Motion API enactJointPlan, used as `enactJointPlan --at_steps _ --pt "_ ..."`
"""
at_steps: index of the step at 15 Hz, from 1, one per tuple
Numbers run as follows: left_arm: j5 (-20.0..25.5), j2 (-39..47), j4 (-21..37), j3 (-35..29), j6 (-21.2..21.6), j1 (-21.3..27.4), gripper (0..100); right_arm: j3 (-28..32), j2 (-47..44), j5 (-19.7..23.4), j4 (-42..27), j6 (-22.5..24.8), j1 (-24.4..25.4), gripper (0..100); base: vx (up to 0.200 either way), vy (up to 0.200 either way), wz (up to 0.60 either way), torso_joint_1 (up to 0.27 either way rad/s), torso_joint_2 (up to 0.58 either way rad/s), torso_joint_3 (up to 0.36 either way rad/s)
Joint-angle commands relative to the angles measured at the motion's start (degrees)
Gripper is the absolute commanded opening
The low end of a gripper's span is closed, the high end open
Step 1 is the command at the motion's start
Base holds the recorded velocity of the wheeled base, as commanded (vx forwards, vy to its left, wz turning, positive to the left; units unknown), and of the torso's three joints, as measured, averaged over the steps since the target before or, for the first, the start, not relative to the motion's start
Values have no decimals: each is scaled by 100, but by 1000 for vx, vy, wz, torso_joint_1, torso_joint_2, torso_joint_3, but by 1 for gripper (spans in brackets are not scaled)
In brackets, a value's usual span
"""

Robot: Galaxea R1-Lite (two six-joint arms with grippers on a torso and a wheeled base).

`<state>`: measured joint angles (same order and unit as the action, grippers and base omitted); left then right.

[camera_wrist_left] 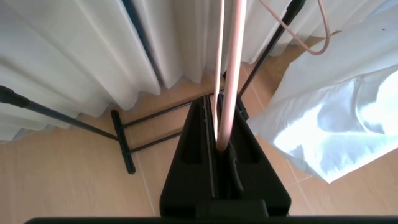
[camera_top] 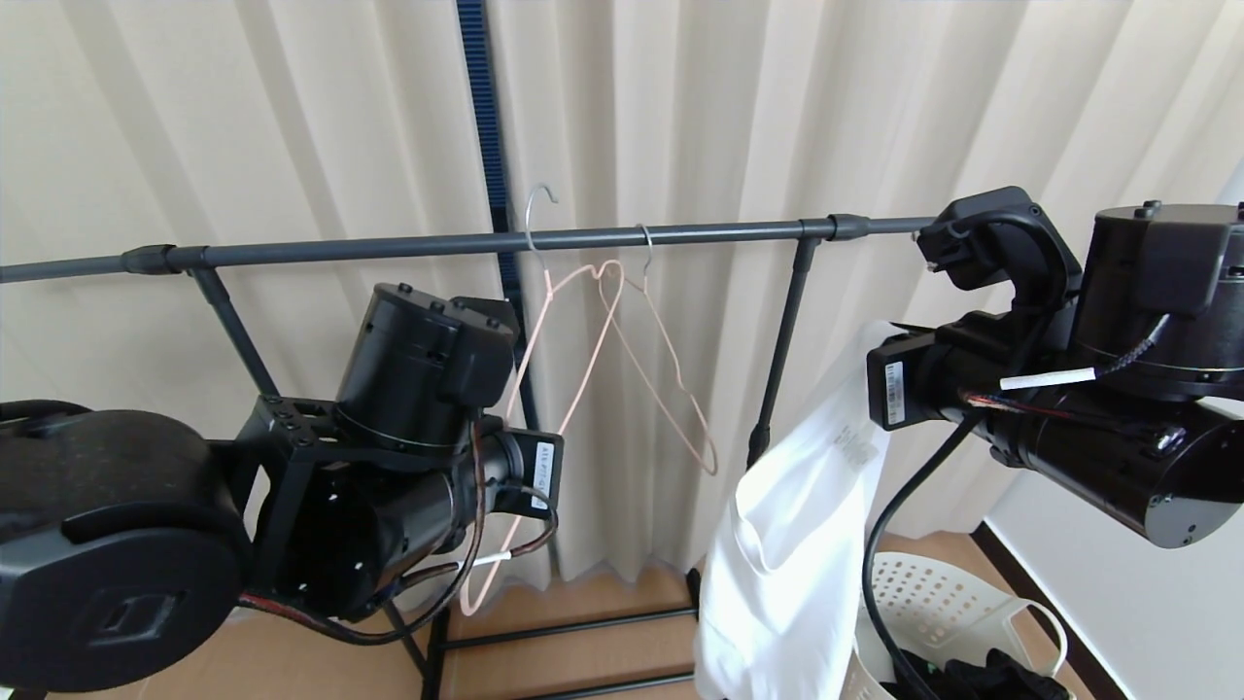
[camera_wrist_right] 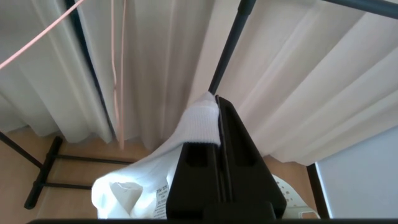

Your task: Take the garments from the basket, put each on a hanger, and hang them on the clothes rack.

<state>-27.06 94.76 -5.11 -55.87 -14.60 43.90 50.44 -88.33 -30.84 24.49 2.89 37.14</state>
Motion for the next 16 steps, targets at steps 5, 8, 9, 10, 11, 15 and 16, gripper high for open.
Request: enactJointPlan --at_steps 5,8,9,10,11,15,16 --pt "8 -335 -438 551 248 49 0 0 -8 -1 3 1 3 0 0 0 0 0 0 0" --pt "157 -564 -1238 1184 854 57 0 -17 27 -1 -6 10 -32 0 0 0 0 0 0 0" --pt "386 -704 -1247 1289 924 49 0 -17 27 -1 -6 10 -76 0 0 0 0 0 0 0" --pt "483 -775 -1247 1315 942 49 0 -17 18 -1 -6 10 -76 0 0 0 0 0 0 0" --pt "571 -845 -1247 1368 968 49 0 -26 18 -1 -6 10 -76 0 0 0 0 0 0 0" --pt "1036 -1311 -1256 1834 1355 40 0 -17 9 -1 -6 10 -93 0 0 0 0 0 0 0" --pt "1212 -1460 -1265 1966 1443 40 0 -17 0 -1 -6 19 -146 0 0 0 0 0 0 0"
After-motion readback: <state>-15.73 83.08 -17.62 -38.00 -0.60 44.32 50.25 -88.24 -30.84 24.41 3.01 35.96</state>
